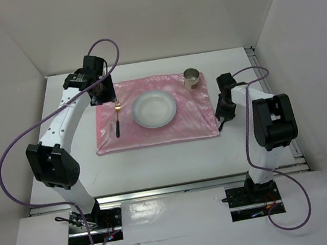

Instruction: Set the dinner table for one person

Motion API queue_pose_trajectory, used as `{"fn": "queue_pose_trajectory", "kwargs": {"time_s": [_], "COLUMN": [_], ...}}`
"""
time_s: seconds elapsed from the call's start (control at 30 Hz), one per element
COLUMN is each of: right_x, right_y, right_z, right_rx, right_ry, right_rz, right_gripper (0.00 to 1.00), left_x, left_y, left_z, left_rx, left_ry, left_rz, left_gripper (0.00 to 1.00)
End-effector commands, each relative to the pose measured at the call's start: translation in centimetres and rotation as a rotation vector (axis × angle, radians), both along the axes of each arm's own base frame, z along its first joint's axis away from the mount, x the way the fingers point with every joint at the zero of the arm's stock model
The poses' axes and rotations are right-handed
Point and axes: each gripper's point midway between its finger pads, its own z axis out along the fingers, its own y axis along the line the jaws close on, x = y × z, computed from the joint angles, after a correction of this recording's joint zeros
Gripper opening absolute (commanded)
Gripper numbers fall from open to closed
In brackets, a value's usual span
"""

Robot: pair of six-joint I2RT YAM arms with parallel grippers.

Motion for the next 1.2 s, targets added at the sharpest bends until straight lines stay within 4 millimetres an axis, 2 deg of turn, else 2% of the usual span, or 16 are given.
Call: {"fn": "queue_pose_trajectory", "kwargs": {"time_s": [0.0, 0.43, 0.5, 0.6, 0.63, 0.8, 0.83, 0.93, 1.17], "right_x": [0.2, -0.6, -1.5, -1.8, -1.6, -2.4, -2.1, -2.3, 0.0], "right_y": [-0.1, -0.7, -0.8, -0.8, -1.1, -1.9, -2.0, -2.6, -3.9], "right_z": [-0.8, -2.5, -3.4, -4.3, -4.2, -4.9, -4.1, -3.4, 2.7], "right_rx": [0.001, -0.030, -0.033, -0.033, -0.032, -0.032, -0.039, -0.052, -0.118], "right_ry": [0.004, 0.048, 0.080, 0.083, 0.074, 0.076, 0.051, 0.038, -0.108], "right_rz": [-0.009, -0.018, -0.018, -0.018, -0.027, -0.048, -0.051, -0.066, -0.100], "right_gripper": [0.43, 0.43, 0.40, 0.35, 0.29, 0.13, 0.08, 0.05, 0.04], "left_x": [-0.4, -0.5, -0.5, -0.5, -0.5, -0.5, -0.5, -0.5, -0.3], "left_y": [0.0, 0.0, 0.0, 0.0, 0.0, 0.2, 0.2, 0.2, 0.1], "left_z": [0.0, -0.3, -0.3, -0.3, -0.3, -0.3, -0.3, -0.3, 0.0], "left_rx": [0.009, 0.011, 0.011, 0.011, 0.011, 0.019, 0.019, 0.019, 0.016], "left_ry": [-0.001, 0.008, 0.008, 0.008, 0.008, 0.006, 0.006, 0.006, -0.003], "left_rz": [-0.019, -0.019, -0.019, -0.019, -0.019, -0.013, -0.013, -0.013, -0.013], "left_gripper": [0.62, 0.62, 0.62, 0.62, 0.62, 0.62, 0.62, 0.62, 0.62]}}
